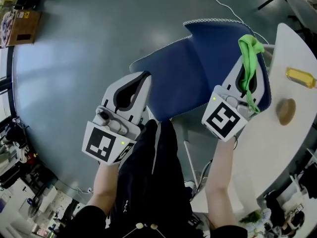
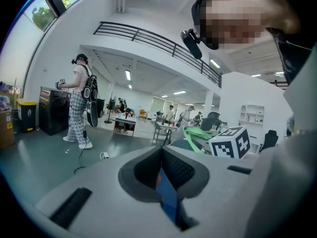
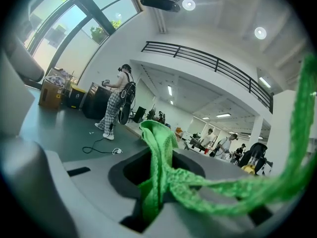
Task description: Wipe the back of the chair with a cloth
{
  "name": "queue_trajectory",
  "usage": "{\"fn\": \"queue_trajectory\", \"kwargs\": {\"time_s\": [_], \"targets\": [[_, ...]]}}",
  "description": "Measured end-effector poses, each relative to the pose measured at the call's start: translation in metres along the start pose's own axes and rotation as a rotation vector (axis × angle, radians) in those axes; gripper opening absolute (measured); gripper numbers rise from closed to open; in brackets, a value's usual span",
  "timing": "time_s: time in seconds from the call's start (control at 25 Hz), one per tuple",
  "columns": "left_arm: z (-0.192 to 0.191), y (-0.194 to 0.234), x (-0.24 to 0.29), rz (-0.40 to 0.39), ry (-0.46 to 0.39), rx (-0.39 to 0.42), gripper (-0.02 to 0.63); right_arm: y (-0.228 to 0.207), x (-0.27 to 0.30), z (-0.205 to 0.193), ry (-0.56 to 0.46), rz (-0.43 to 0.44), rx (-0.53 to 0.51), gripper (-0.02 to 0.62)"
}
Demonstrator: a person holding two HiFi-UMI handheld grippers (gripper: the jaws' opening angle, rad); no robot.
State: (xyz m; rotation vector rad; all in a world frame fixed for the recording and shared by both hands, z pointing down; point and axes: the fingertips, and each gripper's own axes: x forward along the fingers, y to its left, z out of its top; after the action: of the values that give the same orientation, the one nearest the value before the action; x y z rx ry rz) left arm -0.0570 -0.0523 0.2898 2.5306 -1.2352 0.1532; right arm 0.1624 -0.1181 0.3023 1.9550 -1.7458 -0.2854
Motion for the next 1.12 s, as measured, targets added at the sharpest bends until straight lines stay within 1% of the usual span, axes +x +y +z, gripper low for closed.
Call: {"fn": "queue_trajectory", "kwargs": {"time_s": [0.2,0.36,0.64,0.76,0.88,1.12], "targets": [[-0.027,0.015,-0.004,0.038,0.038,-0.057,0.002,0.018,0.024,-0.013,0.004,-0.001,-0.05,0.044],[-0.047,0.025,-0.005,0.042,0.062,-0.095,0.002,0.036,0.042,-0.02,0.013,-0.005,-0.101,0.044],[-0.057,0.041,0.005,0.039,0.06,-0.121,0.002,0.054,0.063,-0.025,0.016,-0.001,-0.13,0.044],[-0.06,0.053,0.008,0.049,0.062,-0.128,0.002,0.067,0.068,-0.03,0.019,0.014,-0.147,0.044],[-0.066,0.069,0.008,0.057,0.066,-0.133,0.002,0.091,0.071,-0.038,0.035,0.044,-0.175,0.044],[-0.075,0.077,0.008,0.063,0.08,-0.15,0.002,0.116,0.075,-0.054,0.062,0.093,-0.211,0.044]]}}
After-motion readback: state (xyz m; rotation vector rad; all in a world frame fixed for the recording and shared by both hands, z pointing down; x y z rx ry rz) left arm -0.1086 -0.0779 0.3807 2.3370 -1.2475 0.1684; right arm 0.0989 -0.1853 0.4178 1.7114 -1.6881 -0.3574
